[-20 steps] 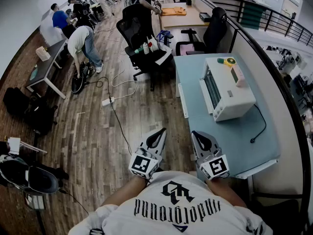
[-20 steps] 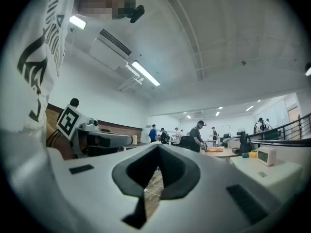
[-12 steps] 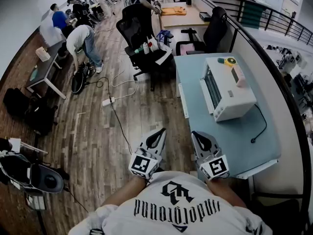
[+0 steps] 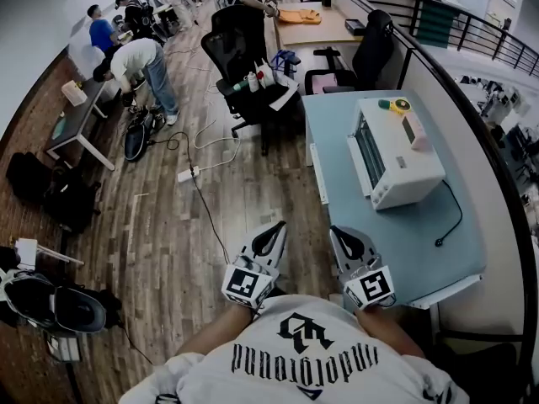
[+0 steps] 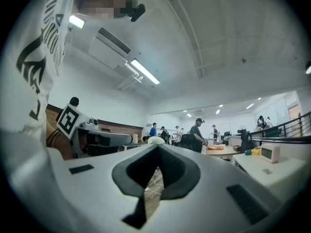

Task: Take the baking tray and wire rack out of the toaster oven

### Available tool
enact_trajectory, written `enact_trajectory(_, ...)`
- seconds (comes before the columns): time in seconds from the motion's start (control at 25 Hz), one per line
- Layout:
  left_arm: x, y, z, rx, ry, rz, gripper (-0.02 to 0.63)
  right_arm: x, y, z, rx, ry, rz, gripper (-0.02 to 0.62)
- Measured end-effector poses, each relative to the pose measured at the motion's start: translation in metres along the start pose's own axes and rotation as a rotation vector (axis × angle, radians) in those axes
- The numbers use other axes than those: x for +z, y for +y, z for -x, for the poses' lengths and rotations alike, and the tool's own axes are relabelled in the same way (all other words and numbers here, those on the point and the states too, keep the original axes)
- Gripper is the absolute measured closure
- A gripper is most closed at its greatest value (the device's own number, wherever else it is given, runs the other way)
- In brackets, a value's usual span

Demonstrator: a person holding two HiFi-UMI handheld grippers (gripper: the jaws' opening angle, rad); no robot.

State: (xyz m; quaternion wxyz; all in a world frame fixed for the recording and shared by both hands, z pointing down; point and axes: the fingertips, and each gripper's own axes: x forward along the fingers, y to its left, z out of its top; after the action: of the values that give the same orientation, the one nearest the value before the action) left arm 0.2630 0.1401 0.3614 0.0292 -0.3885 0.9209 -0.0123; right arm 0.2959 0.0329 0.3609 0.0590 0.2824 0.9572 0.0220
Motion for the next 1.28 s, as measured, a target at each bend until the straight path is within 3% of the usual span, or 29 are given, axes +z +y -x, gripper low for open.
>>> enact_trajectory(0.24,-0.01,0.01,-0.001,-0.004,0.002,0.03,0.597,-0.007,0.004,-0.014,0.017,0.02,-0.009,0.591)
enact_trajectory(0.48,-0.016,0.028,-0.004,0.005,0.018,0.041,0.533,-0.012,0.001,-0.033,-0.004,0.044,-0.018,0.586)
enact_trajectory(0.56,-0.02,0.039,-0.007,0.01,0.021,0.051,0.495,-0.019,-0.001,-0.044,-0.009,0.065,-0.029,0.504)
enact_trajectory(0.8,-0.028,0.077,-0.015,-0.004,0.021,0.043,0.421,-0.031,-0.005,-0.084,-0.045,0.082,-0.049,0.415)
enact_trajectory(1.28,-0.031,0.191,-0.025,-0.061,0.04,0.052,0.39,-0.045,0.011,-0.197,-0.104,0.118,-0.085,0.359)
